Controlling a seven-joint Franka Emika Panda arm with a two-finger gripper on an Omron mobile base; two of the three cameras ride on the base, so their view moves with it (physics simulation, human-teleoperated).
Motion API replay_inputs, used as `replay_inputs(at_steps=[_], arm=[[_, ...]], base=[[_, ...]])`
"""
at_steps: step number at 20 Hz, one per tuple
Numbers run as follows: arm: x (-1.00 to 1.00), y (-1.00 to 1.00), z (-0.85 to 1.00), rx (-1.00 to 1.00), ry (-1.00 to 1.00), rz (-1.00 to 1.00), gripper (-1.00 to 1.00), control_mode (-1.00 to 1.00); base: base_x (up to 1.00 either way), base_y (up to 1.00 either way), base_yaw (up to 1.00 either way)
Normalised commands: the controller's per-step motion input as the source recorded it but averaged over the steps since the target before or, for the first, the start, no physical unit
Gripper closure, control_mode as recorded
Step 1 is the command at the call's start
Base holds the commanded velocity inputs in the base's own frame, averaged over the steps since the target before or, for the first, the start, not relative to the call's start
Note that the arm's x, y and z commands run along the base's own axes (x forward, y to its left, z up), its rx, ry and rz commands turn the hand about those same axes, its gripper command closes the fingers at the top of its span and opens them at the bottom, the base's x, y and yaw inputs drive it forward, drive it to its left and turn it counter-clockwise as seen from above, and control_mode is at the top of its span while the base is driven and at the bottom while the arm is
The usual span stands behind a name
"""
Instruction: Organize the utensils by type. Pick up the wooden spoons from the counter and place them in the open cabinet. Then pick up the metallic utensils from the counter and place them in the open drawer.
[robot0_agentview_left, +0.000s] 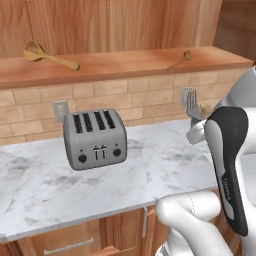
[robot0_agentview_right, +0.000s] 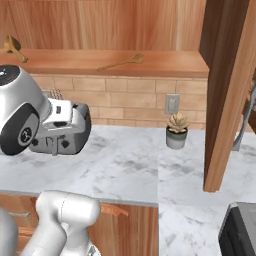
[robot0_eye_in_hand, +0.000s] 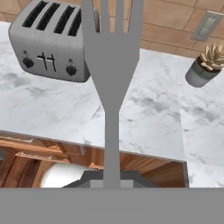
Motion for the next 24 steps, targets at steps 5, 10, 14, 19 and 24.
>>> replay_inputs(at_steps=[5,10,14,19,24], arm=[[0.0,0.0,0.0,0.0,0.0,0.0,1.0,1.0],[0.0,0.0,0.0,0.0,0.0,0.0,1.0,1.0],[0.0,0.0,0.0,0.0,0.0,0.0,1.0,1.0],[0.0,0.0,0.0,0.0,0.0,0.0,1.0,1.0],[0.0,0.0,0.0,0.0,0.0,0.0,1.0,1.0]], base=[[-0.71,0.05,0.0],[-0.4,0.19,0.03],[0.0,0.65,0.51],[0.0,0.73,0.8],[0.0,0.83,0.78]])
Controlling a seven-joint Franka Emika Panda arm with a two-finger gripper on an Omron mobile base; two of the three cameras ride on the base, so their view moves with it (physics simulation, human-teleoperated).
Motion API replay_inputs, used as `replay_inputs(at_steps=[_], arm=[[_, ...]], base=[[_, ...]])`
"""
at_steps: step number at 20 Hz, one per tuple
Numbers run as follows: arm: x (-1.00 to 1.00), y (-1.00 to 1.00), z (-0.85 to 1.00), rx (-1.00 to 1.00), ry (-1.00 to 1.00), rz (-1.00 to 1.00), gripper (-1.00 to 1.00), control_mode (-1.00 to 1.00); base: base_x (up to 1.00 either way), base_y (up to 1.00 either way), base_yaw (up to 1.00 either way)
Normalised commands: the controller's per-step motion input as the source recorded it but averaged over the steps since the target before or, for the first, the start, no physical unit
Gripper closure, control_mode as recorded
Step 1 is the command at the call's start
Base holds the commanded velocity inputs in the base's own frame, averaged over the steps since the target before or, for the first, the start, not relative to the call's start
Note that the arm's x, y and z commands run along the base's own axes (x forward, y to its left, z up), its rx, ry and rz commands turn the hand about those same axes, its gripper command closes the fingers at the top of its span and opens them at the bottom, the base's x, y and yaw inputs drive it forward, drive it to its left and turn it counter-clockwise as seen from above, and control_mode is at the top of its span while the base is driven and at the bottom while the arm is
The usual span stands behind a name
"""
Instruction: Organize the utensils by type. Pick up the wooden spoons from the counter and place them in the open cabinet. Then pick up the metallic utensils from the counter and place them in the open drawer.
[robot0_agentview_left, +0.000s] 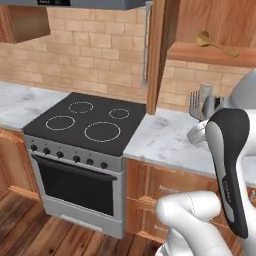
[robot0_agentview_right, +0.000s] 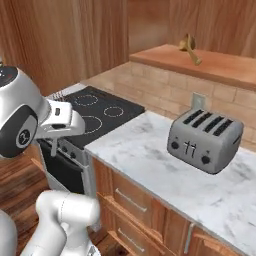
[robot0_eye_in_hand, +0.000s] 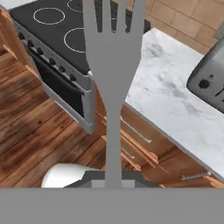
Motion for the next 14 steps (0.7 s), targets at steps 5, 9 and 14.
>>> replay_inputs(at_steps=[5,9,14], arm=[[0.0,0.0,0.0,0.0,0.0,0.0,1.0,1.0],[0.0,0.0,0.0,0.0,0.0,0.0,1.0,1.0],[0.0,0.0,0.0,0.0,0.0,0.0,1.0,1.0]], base=[[0.0,0.89,0.74],[0.02,0.91,0.68],[0.18,0.87,0.65]])
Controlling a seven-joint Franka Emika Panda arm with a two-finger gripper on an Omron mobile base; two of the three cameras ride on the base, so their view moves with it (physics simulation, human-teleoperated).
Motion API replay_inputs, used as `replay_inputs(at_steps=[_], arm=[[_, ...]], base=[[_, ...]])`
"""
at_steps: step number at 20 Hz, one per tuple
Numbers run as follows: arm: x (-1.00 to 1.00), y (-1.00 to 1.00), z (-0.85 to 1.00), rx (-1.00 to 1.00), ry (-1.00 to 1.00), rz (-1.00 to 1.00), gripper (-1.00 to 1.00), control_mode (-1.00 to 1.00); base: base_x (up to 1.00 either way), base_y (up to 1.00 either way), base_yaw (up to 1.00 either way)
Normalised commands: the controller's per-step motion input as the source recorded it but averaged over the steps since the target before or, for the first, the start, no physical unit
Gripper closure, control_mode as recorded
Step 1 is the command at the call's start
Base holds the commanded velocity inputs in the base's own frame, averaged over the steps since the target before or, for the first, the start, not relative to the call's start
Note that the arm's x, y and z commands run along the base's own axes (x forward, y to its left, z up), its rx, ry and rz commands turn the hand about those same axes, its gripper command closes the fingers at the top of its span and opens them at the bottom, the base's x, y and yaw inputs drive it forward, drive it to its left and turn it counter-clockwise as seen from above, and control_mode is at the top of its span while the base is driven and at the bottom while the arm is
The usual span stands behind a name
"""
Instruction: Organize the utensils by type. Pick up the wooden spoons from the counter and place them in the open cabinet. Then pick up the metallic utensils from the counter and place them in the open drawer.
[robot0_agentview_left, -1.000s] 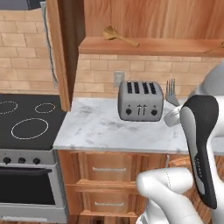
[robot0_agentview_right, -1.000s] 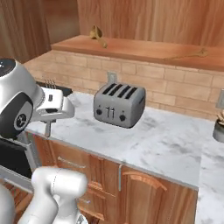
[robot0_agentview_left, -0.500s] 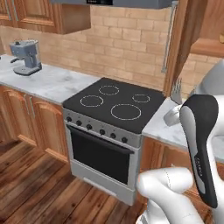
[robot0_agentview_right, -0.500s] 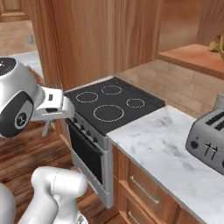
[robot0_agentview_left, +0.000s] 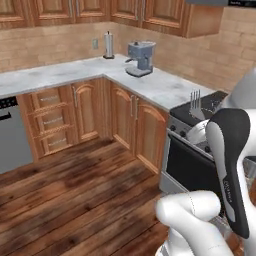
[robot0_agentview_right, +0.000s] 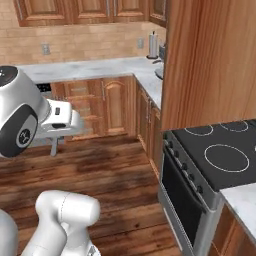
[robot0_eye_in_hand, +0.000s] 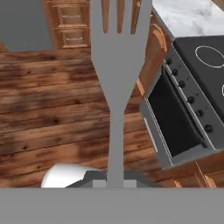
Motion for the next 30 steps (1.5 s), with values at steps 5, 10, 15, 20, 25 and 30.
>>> replay_inputs(at_steps=[5,10,15,20,25,30], arm=[[0.0,0.0,0.0,0.0,0.0,0.0,1.0,1.0],[0.0,0.0,0.0,0.0,0.0,0.0,1.0,1.0],[0.0,0.0,0.0,0.0,0.0,0.0,1.0,1.0],[0.0,0.0,0.0,0.0,0.0,0.0,1.0,1.0],[0.0,0.0,0.0,0.0,0.0,0.0,1.0,1.0],[0.0,0.0,0.0,0.0,0.0,0.0,1.0,1.0]], base=[[0.42,0.78,0.6],[0.66,0.54,0.48],[0.67,0.31,0.16],[0.51,0.22,0.0],[0.94,0.28,0.13],[0.99,0.49,0.23]])
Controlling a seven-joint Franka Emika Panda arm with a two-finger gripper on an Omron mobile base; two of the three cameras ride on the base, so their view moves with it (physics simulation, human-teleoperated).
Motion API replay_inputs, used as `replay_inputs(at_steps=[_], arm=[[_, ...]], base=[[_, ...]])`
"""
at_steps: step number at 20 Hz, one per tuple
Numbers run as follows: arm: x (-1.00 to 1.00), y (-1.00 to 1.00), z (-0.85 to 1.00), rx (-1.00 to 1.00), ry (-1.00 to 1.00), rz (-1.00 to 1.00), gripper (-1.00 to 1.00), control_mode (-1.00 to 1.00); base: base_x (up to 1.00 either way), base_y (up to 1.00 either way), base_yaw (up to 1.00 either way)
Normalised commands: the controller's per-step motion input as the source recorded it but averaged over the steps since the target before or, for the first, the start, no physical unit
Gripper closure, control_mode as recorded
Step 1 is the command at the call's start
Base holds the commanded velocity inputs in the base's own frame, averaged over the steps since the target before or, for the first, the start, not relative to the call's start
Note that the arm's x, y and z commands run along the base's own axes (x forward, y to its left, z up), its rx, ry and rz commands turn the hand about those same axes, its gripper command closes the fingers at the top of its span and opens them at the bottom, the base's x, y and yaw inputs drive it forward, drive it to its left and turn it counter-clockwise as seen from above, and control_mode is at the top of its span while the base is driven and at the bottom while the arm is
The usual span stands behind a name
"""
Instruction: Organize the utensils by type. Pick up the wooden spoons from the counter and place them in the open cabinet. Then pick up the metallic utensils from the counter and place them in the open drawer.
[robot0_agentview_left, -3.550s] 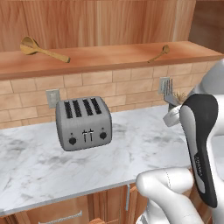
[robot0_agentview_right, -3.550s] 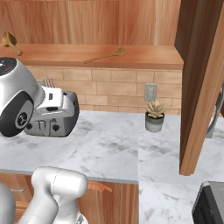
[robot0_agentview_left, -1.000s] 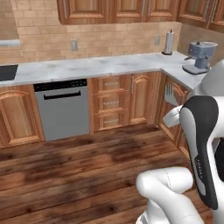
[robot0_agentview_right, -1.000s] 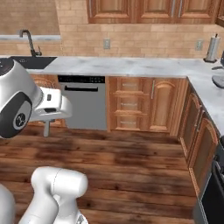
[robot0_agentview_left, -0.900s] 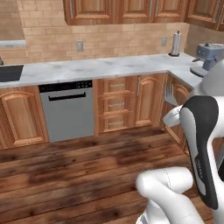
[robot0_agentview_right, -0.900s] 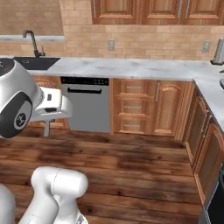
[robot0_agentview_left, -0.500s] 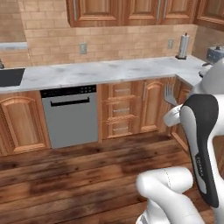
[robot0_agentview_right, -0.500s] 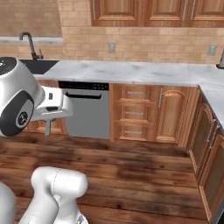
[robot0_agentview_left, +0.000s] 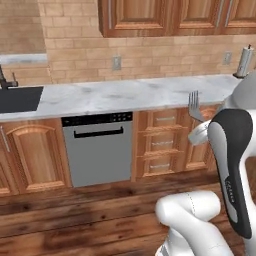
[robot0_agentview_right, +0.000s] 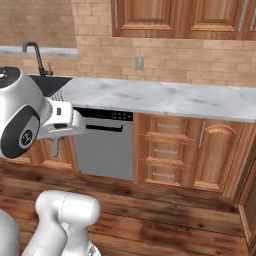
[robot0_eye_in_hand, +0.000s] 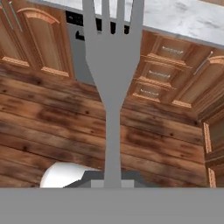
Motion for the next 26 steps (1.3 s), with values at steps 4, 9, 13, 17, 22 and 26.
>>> replay_inputs(at_steps=[4,9,13,17,22,26], arm=[[0.0,0.0,0.0,0.0,0.0,0.0,1.0,1.0],[0.0,0.0,0.0,0.0,0.0,0.0,1.0,1.0],[0.0,0.0,0.0,0.0,0.0,0.0,1.0,1.0],[0.0,0.0,0.0,0.0,0.0,0.0,1.0,1.0],[0.0,0.0,0.0,0.0,0.0,0.0,1.0,1.0],[0.0,0.0,0.0,0.0,0.0,0.0,1.0,1.0]], base=[[0.44,0.71,0.13],[0.0,0.83,0.08],[0.01,1.0,0.0],[0.0,1.0,0.0],[0.0,0.93,0.0],[-0.41,0.68,0.0]])
